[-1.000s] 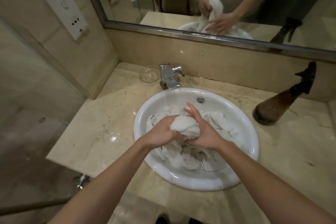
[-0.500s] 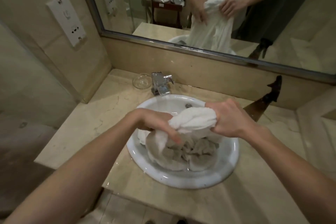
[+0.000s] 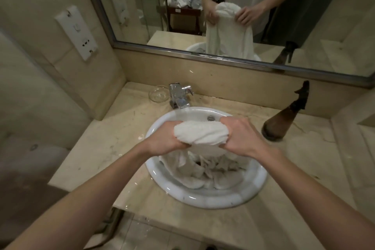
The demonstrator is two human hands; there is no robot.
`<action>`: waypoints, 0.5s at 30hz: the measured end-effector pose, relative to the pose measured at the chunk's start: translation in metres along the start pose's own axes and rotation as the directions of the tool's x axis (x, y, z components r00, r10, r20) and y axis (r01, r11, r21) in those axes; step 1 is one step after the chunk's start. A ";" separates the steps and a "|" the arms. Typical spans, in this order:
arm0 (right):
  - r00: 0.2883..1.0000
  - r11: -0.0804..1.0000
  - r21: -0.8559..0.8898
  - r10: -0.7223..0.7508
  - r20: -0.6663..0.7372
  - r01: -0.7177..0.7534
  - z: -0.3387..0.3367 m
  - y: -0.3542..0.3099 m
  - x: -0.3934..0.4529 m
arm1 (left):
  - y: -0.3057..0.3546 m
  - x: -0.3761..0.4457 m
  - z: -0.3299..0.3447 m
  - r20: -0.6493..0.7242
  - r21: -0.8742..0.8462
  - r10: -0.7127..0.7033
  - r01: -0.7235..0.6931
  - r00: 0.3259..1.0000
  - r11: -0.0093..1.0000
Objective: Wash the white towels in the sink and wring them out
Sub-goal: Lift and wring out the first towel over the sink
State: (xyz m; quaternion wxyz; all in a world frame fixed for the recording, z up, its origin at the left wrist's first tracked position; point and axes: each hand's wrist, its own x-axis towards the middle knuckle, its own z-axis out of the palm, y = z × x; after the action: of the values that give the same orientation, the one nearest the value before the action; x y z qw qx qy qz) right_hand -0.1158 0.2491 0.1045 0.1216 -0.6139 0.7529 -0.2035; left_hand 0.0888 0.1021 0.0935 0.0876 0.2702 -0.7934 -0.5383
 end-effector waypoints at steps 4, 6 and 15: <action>0.974 0.960 0.232 0.110 0.197 -0.156 0.041 -0.005 0.005 | 0.013 -0.010 -0.016 -0.128 -0.008 0.027 -0.028 0.991 1.000; 0.954 0.944 0.267 0.120 0.275 -0.195 0.062 -0.002 0.002 | 0.015 -0.015 -0.018 -0.182 -0.066 0.015 -0.028 0.983 0.997; 0.974 0.906 0.358 0.207 0.094 -0.227 0.080 -0.008 -0.001 | 0.007 -0.026 -0.022 -0.195 -0.142 0.032 -0.061 0.980 0.988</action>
State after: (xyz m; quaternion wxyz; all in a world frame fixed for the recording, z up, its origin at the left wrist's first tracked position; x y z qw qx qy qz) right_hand -0.0744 0.2361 0.0369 0.2762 -0.4982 0.7616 -0.3089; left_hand 0.1182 0.1001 0.1128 0.1960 0.2949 -0.7456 -0.5646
